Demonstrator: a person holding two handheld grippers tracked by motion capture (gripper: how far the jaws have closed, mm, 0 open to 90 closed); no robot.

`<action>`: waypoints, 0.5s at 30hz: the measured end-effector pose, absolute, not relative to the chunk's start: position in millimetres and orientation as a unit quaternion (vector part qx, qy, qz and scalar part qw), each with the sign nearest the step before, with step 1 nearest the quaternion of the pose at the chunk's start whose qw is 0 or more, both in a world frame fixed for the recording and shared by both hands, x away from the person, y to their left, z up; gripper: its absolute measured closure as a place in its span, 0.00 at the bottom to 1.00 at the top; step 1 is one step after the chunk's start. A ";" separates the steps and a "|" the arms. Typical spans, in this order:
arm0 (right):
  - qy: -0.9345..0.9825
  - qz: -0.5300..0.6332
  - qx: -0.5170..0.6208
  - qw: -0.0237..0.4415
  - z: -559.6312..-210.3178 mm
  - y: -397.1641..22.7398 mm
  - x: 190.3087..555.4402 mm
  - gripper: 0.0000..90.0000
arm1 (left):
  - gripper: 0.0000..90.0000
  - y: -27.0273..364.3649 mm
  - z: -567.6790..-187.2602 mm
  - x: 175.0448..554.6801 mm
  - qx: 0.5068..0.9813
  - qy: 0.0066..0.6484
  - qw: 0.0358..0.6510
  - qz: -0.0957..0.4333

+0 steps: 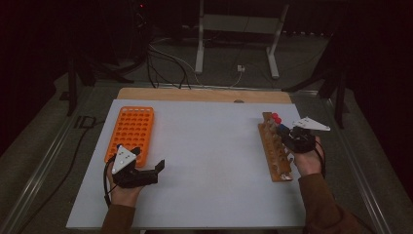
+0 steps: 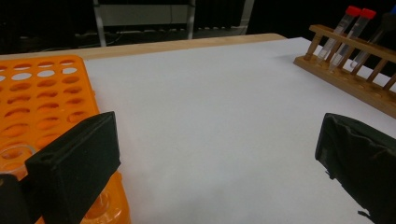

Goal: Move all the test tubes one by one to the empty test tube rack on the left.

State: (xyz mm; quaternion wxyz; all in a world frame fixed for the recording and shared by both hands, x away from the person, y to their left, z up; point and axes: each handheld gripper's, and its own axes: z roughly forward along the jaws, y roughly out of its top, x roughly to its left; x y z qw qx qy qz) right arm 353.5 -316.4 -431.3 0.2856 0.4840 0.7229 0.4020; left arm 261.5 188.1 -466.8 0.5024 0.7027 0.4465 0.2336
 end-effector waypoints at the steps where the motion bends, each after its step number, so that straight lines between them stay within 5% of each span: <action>1: 0.721 0.406 0.483 0.285 -428.8 -317.0 352.4 0.85 | 0.01 187.9 -466.9 261.5 0.702 0.447 0.502 0.234; 15: 0.704 0.461 0.451 0.298 -391.2 -312.1 334.4 0.86 | 0.01 186.2 -467.9 261.3 0.705 0.446 0.500 0.233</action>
